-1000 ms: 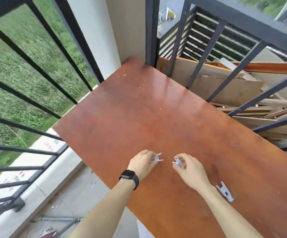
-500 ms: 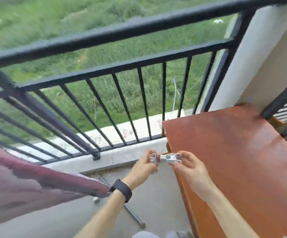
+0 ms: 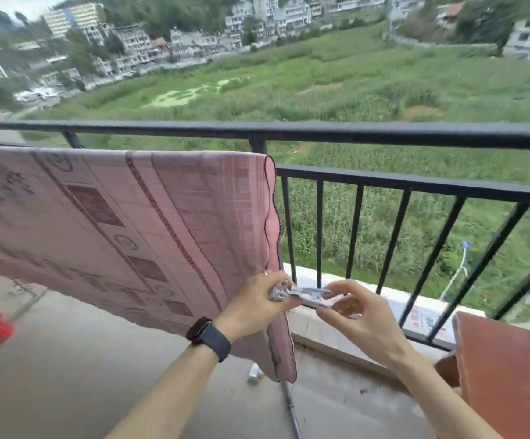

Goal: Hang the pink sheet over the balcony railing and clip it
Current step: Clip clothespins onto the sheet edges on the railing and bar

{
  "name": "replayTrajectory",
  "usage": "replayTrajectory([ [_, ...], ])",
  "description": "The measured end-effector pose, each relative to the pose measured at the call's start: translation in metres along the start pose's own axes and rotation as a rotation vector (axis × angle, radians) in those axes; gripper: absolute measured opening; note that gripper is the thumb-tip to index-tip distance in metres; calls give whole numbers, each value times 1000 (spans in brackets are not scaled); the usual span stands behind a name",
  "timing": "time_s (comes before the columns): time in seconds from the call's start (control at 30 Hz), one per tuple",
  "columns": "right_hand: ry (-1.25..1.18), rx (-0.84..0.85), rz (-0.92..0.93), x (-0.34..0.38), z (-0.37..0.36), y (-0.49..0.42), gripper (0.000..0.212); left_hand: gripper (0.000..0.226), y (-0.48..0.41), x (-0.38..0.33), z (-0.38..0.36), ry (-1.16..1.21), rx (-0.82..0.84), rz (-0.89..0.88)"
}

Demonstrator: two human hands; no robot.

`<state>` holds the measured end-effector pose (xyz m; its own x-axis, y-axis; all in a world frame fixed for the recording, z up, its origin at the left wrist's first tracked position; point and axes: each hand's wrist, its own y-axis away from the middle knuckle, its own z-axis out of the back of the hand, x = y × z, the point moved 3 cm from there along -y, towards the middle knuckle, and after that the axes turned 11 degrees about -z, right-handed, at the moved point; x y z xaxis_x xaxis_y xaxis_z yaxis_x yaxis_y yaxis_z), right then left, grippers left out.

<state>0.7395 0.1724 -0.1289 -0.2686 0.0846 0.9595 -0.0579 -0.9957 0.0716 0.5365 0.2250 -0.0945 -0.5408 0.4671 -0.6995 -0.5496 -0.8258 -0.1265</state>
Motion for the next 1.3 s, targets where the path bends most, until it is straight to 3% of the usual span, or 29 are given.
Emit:
replayTrajectory([
  [0.13,-6,-15,170,46,-10,-13,25,20,14,-26,58,-167,-44,-30],
  [0.3,-45,-88,233,91,10,-44,24,25,-8,-82,144,-425,-377,-113],
  [0.37,-53,-102,259,106,18,-53,24,34,-26,-97,167,-536,-421,-146],
  [0.5,-71,-117,306,127,28,-63,24,47,-66,-110,181,-730,-215,-132],
  [0.63,-69,-124,329,136,36,-66,24,27,-89,-116,177,-845,-76,-96],
  [0.73,-39,-142,328,139,44,-72,25,22,-94,-124,182,-924,-52,-83],
  [0.9,42,-193,359,149,49,-83,24,33,-102,-123,191,-1021,-3,-63],
  [1.3,82,-64,340,186,33,-114,17,25,-113,-122,188,-874,-83,-88],
])
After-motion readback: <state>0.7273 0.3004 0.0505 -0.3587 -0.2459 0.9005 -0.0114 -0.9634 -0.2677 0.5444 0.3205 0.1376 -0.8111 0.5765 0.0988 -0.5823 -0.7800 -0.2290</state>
